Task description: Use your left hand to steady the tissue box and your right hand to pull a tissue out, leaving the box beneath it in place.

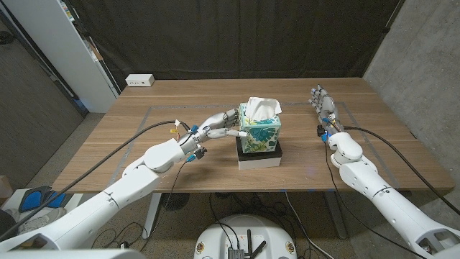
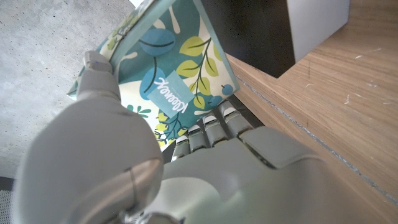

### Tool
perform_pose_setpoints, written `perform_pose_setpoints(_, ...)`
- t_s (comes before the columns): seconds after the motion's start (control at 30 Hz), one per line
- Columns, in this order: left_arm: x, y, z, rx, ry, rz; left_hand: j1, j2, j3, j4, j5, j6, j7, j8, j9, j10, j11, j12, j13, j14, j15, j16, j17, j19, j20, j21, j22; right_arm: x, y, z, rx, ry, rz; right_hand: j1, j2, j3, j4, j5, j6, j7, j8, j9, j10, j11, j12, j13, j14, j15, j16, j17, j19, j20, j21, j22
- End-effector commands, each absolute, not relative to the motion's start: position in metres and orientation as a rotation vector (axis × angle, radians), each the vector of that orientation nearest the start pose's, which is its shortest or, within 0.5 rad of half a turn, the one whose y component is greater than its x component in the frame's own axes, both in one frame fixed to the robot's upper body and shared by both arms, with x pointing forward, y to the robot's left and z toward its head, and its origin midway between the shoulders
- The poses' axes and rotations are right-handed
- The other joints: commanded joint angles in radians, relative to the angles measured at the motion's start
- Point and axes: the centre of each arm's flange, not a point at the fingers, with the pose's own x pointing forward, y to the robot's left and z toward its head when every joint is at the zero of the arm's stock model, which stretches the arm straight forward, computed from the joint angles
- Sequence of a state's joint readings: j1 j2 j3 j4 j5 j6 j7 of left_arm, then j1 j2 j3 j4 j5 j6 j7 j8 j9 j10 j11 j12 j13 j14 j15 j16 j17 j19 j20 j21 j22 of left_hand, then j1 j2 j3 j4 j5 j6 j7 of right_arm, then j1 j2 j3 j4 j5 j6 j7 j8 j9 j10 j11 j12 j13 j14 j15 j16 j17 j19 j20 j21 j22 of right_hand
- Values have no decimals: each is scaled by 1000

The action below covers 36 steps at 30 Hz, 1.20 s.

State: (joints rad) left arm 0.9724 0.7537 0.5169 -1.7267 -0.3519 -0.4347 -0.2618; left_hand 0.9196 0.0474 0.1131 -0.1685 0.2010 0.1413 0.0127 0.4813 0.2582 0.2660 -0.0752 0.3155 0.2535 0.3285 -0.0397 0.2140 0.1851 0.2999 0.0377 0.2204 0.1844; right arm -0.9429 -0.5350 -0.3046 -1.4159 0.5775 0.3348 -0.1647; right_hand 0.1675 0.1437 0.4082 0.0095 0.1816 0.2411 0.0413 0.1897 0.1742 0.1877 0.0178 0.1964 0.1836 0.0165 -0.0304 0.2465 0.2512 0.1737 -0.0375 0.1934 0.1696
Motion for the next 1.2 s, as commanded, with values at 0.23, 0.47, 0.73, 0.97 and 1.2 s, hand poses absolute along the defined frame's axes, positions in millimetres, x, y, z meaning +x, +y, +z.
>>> perform_pose_setpoints(0.23, 515, 180, -10, 517, -814, -789, 66, 79, 29, 15, 3, 1, 0, 11, 7, 5, 1, -5, 7, -5, -45, -4, 2, -2, -12, 0, 5, 618, -320, -31, 46, -667, 16, 2, 15, 4, -4, 1, 8, 4, 0, 5, 9, 1, -2, 4, 4, -16, -5, -1, 1, -3, 0, 2)
perform_pose_setpoints(0.47, 511, 186, -3, 518, -805, -791, 61, 81, 31, 18, 2, 2, 1, 14, 9, 4, 3, -7, 10, -6, -44, -6, 2, -3, -14, 0, 5, 616, -320, -32, 42, -666, 15, 2, 16, 4, -4, 1, 8, 5, 0, 5, 9, 1, -2, 4, 4, -15, -5, -1, 1, -3, 0, 2)
perform_pose_setpoints(0.73, 505, 188, 1, 535, -808, -776, 56, 81, 34, 19, 2, 1, 2, 16, 12, 6, 3, -7, 13, -7, -43, -8, 2, -4, -13, -1, 5, 614, -320, -32, 41, -666, 16, 1, 16, 3, -5, 1, 8, 5, 0, 5, 7, 1, -2, 4, 3, -15, -6, -1, 1, -3, 0, 2)
perform_pose_setpoints(0.97, 509, 188, -2, 526, -797, -790, 53, 81, 36, 19, 1, -1, 2, 17, 14, 6, 4, -8, 15, -12, -41, -11, 1, -5, -12, -1, 5, 613, -318, -32, 43, -658, 13, 1, 16, 3, -5, 1, 8, 5, 0, 5, 8, 2, -2, 4, 3, -16, -6, -1, 1, -3, 0, 2)
perform_pose_setpoints(1.2, 510, 189, -2, 531, -792, -785, 51, 81, 39, 18, 1, -3, 2, 19, 15, 5, 4, -10, 18, -15, -41, -13, 1, -6, -13, -1, 6, 608, -318, -37, 58, -651, 8, 3, 17, 4, -7, 1, 7, 4, -1, 5, 6, 0, -3, 4, 2, -16, -7, -2, 1, -4, 1, 2)
